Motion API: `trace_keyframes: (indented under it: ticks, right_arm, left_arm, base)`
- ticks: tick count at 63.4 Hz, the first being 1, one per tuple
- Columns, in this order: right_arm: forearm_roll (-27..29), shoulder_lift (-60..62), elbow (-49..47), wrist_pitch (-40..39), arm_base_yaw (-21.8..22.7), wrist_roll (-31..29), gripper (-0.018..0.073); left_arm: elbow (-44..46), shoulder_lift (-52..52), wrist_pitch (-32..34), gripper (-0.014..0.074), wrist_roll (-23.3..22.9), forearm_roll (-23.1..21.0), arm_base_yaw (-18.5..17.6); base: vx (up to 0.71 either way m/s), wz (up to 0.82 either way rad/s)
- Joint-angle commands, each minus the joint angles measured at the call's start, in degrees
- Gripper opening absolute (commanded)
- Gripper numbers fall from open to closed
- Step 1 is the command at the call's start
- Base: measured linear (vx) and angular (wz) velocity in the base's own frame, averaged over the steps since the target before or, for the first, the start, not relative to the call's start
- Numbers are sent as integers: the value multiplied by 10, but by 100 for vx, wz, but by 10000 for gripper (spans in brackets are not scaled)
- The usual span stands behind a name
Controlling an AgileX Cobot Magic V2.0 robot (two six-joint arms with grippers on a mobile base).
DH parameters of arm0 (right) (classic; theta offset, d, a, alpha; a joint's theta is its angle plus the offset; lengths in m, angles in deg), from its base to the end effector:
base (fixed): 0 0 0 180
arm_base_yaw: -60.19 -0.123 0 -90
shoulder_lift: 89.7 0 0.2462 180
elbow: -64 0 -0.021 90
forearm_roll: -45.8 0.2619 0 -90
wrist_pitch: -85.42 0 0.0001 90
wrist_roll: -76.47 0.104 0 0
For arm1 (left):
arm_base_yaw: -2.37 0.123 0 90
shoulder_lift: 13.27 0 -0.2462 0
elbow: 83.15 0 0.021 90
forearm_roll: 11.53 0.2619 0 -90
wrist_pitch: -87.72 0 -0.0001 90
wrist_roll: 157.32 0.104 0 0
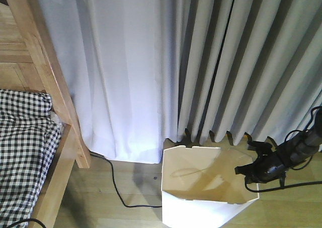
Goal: Move trash bin to bedside with robot
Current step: 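Lower the bin to the floor and open the right gripper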
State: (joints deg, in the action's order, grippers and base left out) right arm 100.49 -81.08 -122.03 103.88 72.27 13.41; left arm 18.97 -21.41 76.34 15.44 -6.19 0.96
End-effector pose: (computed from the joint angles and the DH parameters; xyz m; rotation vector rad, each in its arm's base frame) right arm 0.3346 -0.0441 -0.1884 0.0467 3.0058 0.3693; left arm 0.1192 -0.0010 0.1836 -0.0225 1.6990 -0.0289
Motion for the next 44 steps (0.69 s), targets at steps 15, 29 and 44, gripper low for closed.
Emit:
trace_keyframes:
  ticks: [15, 29, 44]
  right_arm:
    - [-55, -83, -162, 141, 0, 80, -1]
    - [-75, -130, -238, 126, -21, 87, 4]
    - [-159, -175, -298, 116, -46, 203, 17]
  left_arm:
    - [-15, 8, 46, -6, -1, 0, 0]
    - [-15, 8, 46, -6, -1, 0, 0]
    - [-15, 8, 46, -6, -1, 0, 0]
  base:
    - [0, 0]
    - [0, 0]
    - [0, 0]
